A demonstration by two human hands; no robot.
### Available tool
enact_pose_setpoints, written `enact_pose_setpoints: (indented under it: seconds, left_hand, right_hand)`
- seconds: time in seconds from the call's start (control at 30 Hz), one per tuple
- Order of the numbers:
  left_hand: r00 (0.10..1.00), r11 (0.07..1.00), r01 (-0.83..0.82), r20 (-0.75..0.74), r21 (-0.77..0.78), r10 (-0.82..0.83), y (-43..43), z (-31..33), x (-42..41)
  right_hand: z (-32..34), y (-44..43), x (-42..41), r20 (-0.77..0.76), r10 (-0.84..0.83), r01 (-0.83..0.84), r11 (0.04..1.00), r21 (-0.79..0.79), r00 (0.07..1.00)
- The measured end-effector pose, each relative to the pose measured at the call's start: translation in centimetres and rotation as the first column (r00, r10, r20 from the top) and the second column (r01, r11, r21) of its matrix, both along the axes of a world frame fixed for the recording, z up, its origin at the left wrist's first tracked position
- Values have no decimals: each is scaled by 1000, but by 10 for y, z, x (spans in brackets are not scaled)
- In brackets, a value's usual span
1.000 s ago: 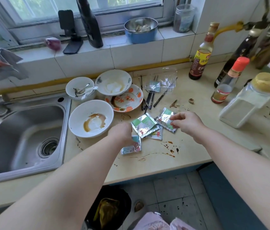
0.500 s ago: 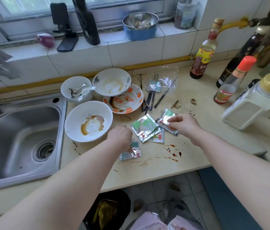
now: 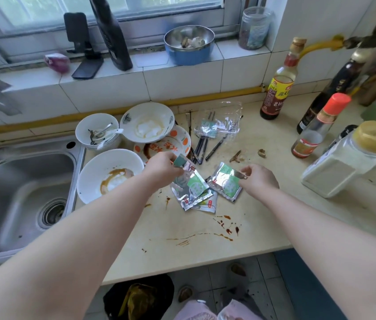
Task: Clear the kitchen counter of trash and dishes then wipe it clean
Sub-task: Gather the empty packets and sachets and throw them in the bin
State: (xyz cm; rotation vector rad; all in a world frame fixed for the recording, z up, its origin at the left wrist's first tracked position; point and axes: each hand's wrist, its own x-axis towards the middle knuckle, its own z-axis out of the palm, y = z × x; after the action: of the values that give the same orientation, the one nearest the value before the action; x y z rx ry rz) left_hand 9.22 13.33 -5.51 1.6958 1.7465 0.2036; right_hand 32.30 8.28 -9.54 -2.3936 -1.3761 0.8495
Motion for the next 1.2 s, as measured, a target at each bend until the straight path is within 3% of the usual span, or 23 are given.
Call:
enact_pose_setpoints:
  seconds: [0.3,0.43,0.57,0.67,0.9,1.07,1.2]
  left_hand:
    - [994,994,-107,-7,5,107,18,-1,21]
    - [990,990,-140,21,16,139,30,4,29]
    - [937,962,-273,220,-17,270,53,5,47]
    - [885,929,-369,308,9,349,71,8,66]
    - [847,891,-451,344,61,405,116,5,108]
    - [902,907,-418,143,49,408,132,-3,122]
    - [881,874,-470,122,120,457,134,-3,117]
  right_hand:
    - [-18,27,-1,122,264,-262,965,-35,957]
    - [-11,37,10,23,314,-311,946,-97,949]
    - [6,55,25,-67,381,-383,923,-25,922]
    - [20,67,32,-110,363,-359,931,60,925]
    - [29,89,47,-223,285,-256,955,150,932]
    - [28,94,54,-283,253,-212,963,168,925]
    - [30,105,61,-262,122,-63,973,224,957]
